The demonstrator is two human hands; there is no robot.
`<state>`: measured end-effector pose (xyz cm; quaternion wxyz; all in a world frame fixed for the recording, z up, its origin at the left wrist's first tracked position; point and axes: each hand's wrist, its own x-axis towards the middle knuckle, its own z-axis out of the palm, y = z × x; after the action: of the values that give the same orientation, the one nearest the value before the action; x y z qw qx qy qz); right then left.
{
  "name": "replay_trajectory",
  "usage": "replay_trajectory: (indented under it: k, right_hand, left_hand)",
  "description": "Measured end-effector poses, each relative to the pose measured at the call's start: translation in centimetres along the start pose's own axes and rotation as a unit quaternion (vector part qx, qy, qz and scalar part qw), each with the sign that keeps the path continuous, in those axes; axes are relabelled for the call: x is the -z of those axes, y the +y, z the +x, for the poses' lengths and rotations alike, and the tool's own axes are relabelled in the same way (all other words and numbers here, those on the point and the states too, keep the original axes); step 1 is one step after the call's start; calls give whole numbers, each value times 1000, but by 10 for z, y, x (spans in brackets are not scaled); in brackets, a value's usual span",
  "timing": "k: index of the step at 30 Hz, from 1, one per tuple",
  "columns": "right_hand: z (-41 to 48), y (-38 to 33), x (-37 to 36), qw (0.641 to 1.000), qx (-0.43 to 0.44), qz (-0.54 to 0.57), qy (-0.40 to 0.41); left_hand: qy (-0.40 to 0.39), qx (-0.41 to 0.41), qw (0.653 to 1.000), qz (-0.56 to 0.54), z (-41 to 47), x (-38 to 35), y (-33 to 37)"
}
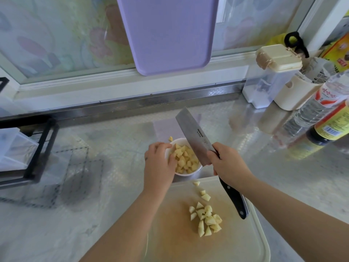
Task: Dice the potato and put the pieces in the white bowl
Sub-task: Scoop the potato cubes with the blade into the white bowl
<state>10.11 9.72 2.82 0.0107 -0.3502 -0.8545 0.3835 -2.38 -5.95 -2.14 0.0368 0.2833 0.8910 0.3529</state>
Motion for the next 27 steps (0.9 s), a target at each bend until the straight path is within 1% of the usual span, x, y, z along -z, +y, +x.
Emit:
replay_trajectory:
  k: [1,3,9,10,12,14,15,17,19,21,24,27]
  right_hand:
    - [-3,5,2,1000,-1,3,5]
    - [-13,15,5,1000,-5,14,18]
    - [-45,54,13,996,-55,45,61]
    - [-50,60,14,995,-64,48,68]
    - [-59,71,15,992,-80,63,79]
    - [-68,82,15,989,-92,73,93]
    - [-73,88,15,988,-98,72,99]
    - [-84,96,14,986,-107,73,105]
    - [-96,104,14,984,-114,81,108]
    - [-107,112,12,983,-118,88,113]
    - [-122,125,6,982,-124,80,118]
    - [-137,134,-6,986,-124,59,90]
  left_hand:
    - [-21,36,999,-31,-1,0,2]
    - [-56,67,994,-62,-4,-2,7]
    - [-102,43,988,-111,-11,-9,20]
    - [-100,36,987,-118,-15,-9,22]
    - [-67,25,989,-126,-28,-8,25]
    - [-33,8,994,-106,-48,-10,26]
    - [-35,-8,996,-85,-58,-13,26]
    - [-67,-36,996,-41,-79,-24,25]
    - [-93,-33,995,-19,-91,-35,24]
    - [-112,-26,993,-22,-95,-44,24]
    - [-142,-44,988,-28,-97,-55,25]
    - [-162,-77,983,-41,-105,-58,26]
